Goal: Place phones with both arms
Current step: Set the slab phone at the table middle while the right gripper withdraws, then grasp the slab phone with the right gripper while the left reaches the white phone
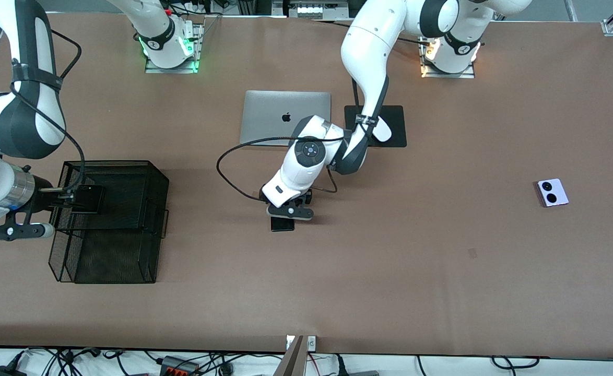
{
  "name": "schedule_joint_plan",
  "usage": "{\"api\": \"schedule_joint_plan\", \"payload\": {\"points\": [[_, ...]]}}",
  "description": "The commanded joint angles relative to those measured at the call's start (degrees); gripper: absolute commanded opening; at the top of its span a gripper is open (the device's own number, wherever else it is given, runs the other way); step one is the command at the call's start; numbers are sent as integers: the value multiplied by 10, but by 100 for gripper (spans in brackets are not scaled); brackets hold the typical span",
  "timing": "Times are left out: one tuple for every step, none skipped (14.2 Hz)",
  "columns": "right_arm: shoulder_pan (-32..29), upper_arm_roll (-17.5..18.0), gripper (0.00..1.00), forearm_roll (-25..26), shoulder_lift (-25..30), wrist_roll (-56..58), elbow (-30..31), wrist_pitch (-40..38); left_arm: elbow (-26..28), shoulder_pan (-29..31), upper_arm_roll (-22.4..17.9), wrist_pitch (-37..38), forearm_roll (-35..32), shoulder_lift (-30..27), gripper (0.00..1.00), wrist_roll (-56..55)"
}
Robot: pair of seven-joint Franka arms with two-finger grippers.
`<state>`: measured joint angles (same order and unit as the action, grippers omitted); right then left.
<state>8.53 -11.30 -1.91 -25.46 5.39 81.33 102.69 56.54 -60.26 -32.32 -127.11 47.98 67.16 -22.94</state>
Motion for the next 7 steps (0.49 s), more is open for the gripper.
{"api": "schedule_joint_plan", "payload": {"points": [[30, 0, 100, -17, 9, -28, -3, -13, 17, 56, 42, 12, -49, -55, 100, 37], [36, 0, 100, -17, 9, -29, -4, -12, 56, 87, 86, 12, -85, -97, 100, 46], [37, 0, 100, -18, 9, -28, -5, -11, 102, 128, 138, 12, -137, -150, 100, 65], [38, 0, 100, -19, 9, -21, -5, -7, 139, 171, 182, 12, -179, -188, 100, 82], [38, 0, 100, -20, 7, -20, -5, -5, 180, 217, 224, 12, -202, -230, 100, 90], [43, 1, 100, -19, 4, -24, -4, -4, 216, 255, 248, 13, -207, -263, 100, 91], [63, 4, 100, -15, 5, -27, -4, -5, 244, 282, 261, 13, -207, -287, 100, 92]]}}
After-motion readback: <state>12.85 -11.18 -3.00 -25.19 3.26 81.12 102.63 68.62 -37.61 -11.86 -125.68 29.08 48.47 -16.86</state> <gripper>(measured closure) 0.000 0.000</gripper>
